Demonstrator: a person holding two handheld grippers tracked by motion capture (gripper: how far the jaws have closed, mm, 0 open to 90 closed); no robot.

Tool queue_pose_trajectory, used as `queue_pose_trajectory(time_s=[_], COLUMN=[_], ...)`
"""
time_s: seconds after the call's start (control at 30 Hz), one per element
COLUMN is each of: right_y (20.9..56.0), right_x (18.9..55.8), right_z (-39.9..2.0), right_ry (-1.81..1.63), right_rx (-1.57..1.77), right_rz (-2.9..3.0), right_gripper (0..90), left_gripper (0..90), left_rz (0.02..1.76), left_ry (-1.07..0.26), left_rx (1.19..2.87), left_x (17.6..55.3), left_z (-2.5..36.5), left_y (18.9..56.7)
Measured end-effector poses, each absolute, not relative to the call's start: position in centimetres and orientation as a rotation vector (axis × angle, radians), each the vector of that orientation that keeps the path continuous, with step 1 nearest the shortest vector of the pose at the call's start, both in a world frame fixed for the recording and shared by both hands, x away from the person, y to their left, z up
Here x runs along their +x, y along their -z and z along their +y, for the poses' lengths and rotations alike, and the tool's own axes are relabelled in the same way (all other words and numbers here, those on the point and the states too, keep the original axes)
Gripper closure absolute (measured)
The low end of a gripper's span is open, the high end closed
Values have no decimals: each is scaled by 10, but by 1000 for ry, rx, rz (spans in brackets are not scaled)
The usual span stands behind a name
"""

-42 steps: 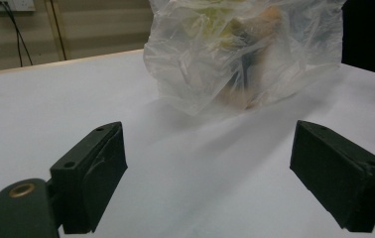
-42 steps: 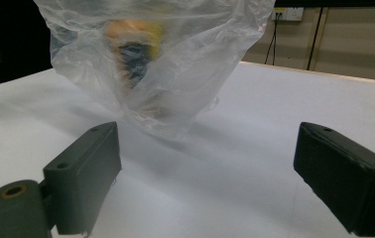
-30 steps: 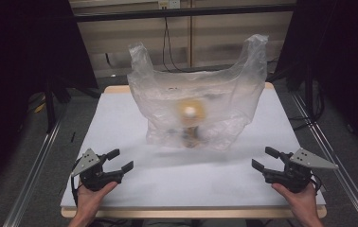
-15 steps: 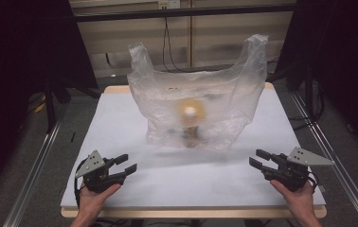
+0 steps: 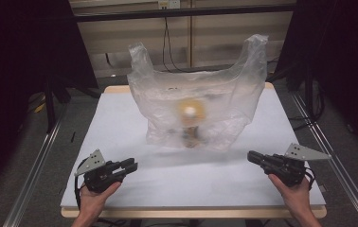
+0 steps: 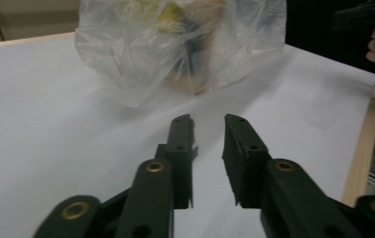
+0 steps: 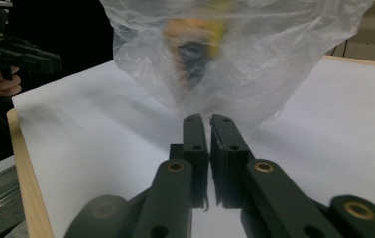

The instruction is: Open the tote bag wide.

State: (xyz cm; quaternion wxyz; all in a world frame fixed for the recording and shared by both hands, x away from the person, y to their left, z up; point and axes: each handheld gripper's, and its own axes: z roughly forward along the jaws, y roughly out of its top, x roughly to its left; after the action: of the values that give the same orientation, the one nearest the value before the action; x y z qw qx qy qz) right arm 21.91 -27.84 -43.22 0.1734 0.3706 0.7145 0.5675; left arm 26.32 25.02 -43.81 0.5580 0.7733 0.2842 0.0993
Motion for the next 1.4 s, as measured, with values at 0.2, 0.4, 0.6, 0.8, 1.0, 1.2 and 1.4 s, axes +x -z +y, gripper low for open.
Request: queue_pose_trajectory(time_s=[0.2,0.4,0.6,0.8,1.0,1.2,1.4], right_y=[428,424,414,399,390,379,364], right_x=[224,229,235,248,259,268,275], right_z=[-273,-269,-264,-252,-243,-234,-233], right_ry=[-1618,-1637,-1656,-1656,-1679,-1697,-1721], right_rx=[1036,1041,1033,1004,976,939,918], right_rz=[2067,2090,2098,2124,2135,2142,2117], right_gripper=[900,900,900,900,900,900,900], left_gripper=[833,884,900,900,900,900,900], left_rz=[630,625,659,631,602,584,563], left_ry=[-190,-174,-144,-169,-155,-152,-172], left_rx=[1830,1839,1830,1855,1842,1827,1827], left_x=[264,265,275,283,289,296,301], left_z=[244,239,237,226,213,205,200], left_y=[434,429,427,420,410,402,395])
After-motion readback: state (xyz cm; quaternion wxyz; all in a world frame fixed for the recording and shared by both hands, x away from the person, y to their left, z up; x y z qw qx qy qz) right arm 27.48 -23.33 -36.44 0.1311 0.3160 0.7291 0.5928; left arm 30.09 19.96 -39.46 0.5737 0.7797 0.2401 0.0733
